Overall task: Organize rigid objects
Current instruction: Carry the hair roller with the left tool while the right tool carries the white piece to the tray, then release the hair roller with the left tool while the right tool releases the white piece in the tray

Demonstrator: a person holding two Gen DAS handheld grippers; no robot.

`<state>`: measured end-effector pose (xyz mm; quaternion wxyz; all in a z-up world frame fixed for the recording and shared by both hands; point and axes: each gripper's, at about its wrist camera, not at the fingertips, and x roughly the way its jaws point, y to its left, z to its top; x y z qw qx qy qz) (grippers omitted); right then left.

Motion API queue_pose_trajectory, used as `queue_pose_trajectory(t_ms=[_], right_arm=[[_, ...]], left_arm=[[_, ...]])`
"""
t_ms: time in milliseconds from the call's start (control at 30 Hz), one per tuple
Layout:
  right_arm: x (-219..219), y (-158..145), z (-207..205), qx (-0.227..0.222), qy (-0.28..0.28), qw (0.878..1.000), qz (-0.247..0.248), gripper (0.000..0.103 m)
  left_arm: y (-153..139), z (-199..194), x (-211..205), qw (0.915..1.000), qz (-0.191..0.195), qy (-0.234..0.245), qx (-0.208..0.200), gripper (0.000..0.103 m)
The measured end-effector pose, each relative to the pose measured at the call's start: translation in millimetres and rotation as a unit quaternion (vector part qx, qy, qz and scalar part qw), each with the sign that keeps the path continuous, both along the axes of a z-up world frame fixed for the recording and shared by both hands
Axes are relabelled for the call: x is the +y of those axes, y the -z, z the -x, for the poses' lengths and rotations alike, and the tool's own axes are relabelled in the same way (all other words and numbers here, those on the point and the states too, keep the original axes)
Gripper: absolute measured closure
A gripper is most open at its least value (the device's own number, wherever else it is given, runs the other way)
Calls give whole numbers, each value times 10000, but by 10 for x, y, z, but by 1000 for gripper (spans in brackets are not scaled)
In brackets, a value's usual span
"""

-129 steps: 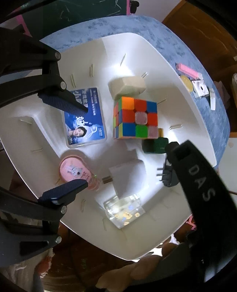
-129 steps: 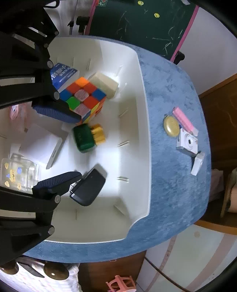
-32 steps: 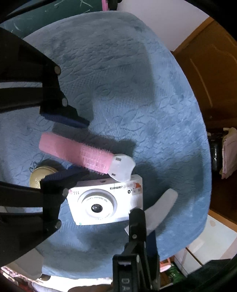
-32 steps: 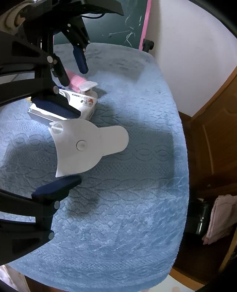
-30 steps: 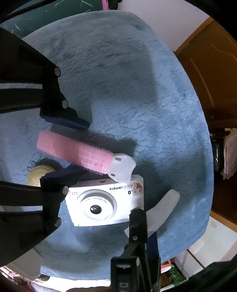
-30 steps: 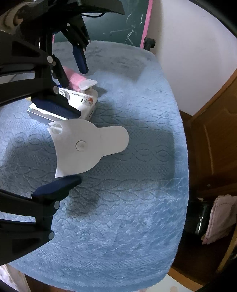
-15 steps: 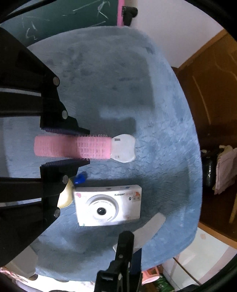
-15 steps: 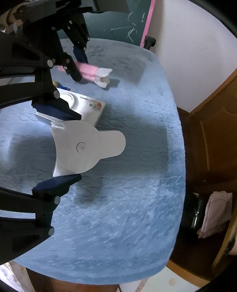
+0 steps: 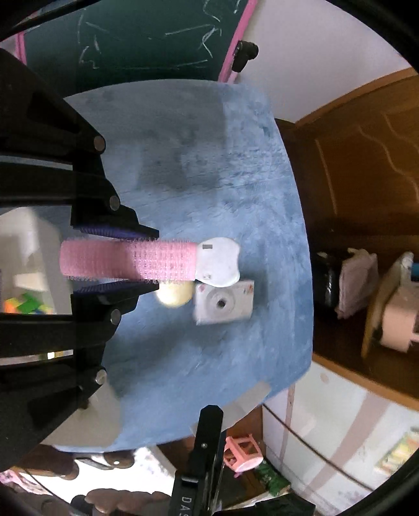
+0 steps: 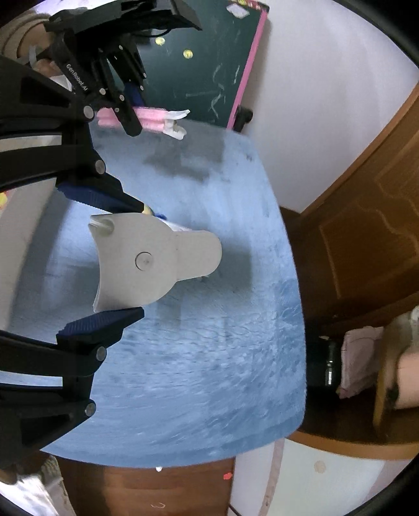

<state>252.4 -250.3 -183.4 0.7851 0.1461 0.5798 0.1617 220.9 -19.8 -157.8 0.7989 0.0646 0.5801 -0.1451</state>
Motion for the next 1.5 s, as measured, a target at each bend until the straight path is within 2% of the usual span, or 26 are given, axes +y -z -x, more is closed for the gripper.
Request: queue_pose_trajectory(t_ms=[200, 333, 400, 500, 633, 767, 933, 1233, 1267, 1367, 1400, 1500], right_arm=[[0, -378, 784, -361, 149, 9992, -21, 45], [28, -482, 1289, -488, 345, 9982, 97, 45], [30, -476, 1498, -465, 467, 9978, 114, 45], [55, -384, 1797, -385, 645, 9970, 194, 45], [115, -148, 2099, -114, 785, 9964, 297, 45], [180, 120, 2272, 200, 891, 9947, 479, 45], [272, 312, 2397, 312, 878, 9920, 853, 45], [302, 625, 2480, 665, 864, 9880, 1096, 45], [309, 634, 2492, 680, 852, 9880, 1096, 45], [308, 607, 2512, 698, 842, 9880, 1087, 45], [302, 594, 2518, 699, 848, 9882, 1072, 44], [299, 539, 2536, 651, 894, 9887, 1007, 39]], left_arm=[[-214, 629, 43, 9995, 205, 231, -76, 78], [-250, 997, 59, 9989, 309, 354, -40, 78], [-256, 1206, 26, 9978, 334, 580, 5, 78], [-192, 1543, -62, 9939, 303, 1060, 98, 78], [34, 1928, -187, 9853, 92, 1685, 262, 78], [281, 2208, -285, 9775, -36, 2072, 397, 78], [545, 2389, -386, 9718, -174, 2278, 581, 78], [759, 2391, -461, 9711, -206, 2256, 751, 76], [768, 2394, -468, 9707, -207, 2258, 790, 73], [751, 2397, -471, 9716, -140, 2201, 852, 43], [718, 2404, -462, 9726, -87, 2180, 799, 36], [647, 2390, -443, 9745, -38, 2119, 738, 34]])
